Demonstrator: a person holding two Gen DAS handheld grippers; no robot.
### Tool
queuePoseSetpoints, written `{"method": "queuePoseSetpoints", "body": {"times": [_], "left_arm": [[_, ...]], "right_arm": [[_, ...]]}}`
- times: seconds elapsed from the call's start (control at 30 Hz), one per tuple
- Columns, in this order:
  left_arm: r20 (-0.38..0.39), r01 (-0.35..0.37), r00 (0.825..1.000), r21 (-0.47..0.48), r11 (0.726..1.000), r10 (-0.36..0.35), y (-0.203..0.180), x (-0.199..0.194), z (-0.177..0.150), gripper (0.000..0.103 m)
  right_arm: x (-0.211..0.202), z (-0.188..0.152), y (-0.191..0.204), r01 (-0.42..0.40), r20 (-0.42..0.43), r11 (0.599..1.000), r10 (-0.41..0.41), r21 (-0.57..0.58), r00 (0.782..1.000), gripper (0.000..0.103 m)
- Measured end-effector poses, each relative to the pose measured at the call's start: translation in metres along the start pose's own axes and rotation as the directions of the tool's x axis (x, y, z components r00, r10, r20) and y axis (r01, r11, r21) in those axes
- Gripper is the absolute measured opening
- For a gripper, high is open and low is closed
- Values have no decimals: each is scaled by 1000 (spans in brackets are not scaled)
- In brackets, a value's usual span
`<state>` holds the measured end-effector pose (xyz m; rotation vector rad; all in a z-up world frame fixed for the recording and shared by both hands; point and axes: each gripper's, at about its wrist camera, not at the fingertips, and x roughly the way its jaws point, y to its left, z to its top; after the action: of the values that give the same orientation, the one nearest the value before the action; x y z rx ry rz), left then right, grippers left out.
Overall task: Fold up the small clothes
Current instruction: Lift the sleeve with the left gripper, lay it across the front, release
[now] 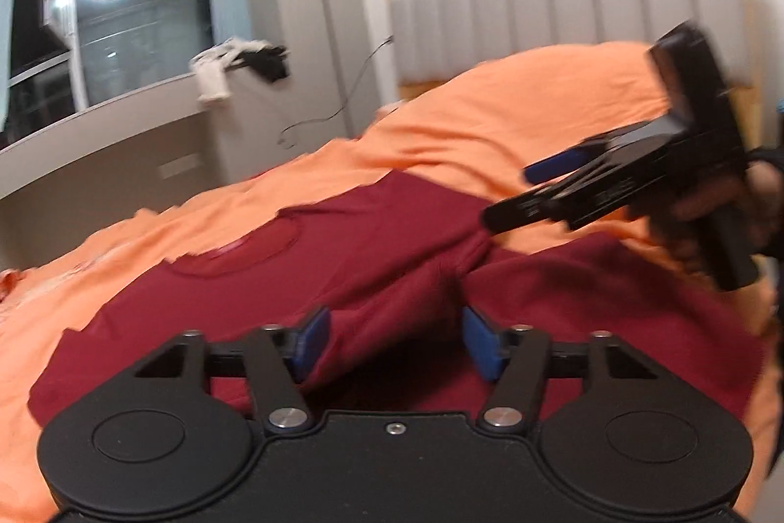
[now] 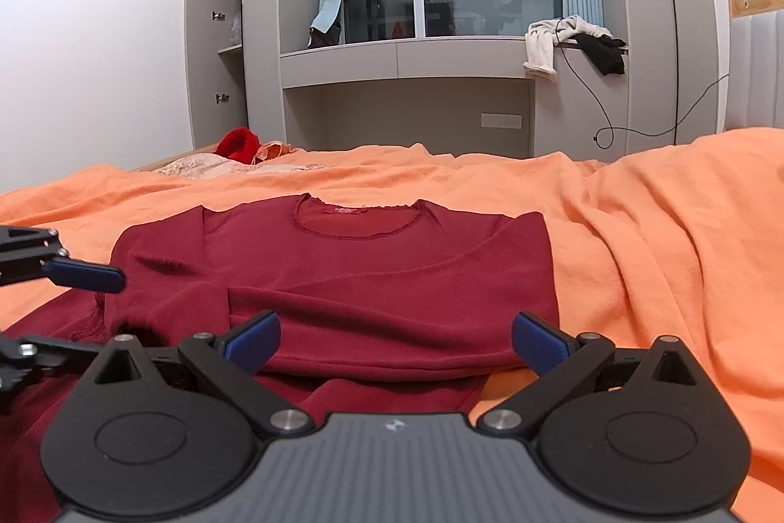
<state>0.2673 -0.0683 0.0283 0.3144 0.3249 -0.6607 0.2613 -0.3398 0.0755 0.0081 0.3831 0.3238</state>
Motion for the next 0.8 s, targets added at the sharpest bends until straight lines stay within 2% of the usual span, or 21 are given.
{"method": "queuePoseSetpoints", "body": {"times": [0.1,0.17,0.27,0.37,0.43,0.47,0.5,0.57,0.6,0.67,0.73,0.8], "left_arm": [[28,62,998,20,998,-63,6,-9,-1,71],[51,64,997,1,998,-64,17,-15,-1,74],[73,-6,997,-89,996,13,43,-26,4,78],[61,-159,983,-208,965,175,80,-33,3,80],[17,-278,955,-305,911,297,107,-35,-1,81],[-23,-356,927,-363,861,373,124,-35,-6,81],[-74,-425,897,-423,800,437,140,-35,-11,82],[-158,-496,854,-536,684,496,170,-35,-21,81],[-181,-498,846,-602,624,501,187,-35,-30,79],[-213,-482,853,-675,559,477,211,-32,-44,71],[-227,-464,862,-714,525,453,225,-27,-53,67],[-219,-447,868,-735,510,445,233,-24,-59,66]], "right_arm": [[3,2,7,-9,6,1000,9,-18,1000,103],[5,3,14,-12,11,999,12,-43,1000,103],[9,4,29,-17,21,994,19,-106,1000,103],[12,4,47,-26,37,984,33,-174,999,103],[13,3,60,-35,46,973,47,-230,998,103],[14,2,66,-42,47,965,56,-258,997,103],[14,0,71,-48,47,958,64,-282,997,103],[14,-7,85,-56,46,934,77,-352,996,103],[15,-10,90,-57,44,923,80,-382,996,103],[15,-17,103,-55,40,891,81,-450,996,103],[18,-24,114,-51,37,864,80,-500,996,103],[20,-30,123,-40,39,839,73,-543,997,103]]}}
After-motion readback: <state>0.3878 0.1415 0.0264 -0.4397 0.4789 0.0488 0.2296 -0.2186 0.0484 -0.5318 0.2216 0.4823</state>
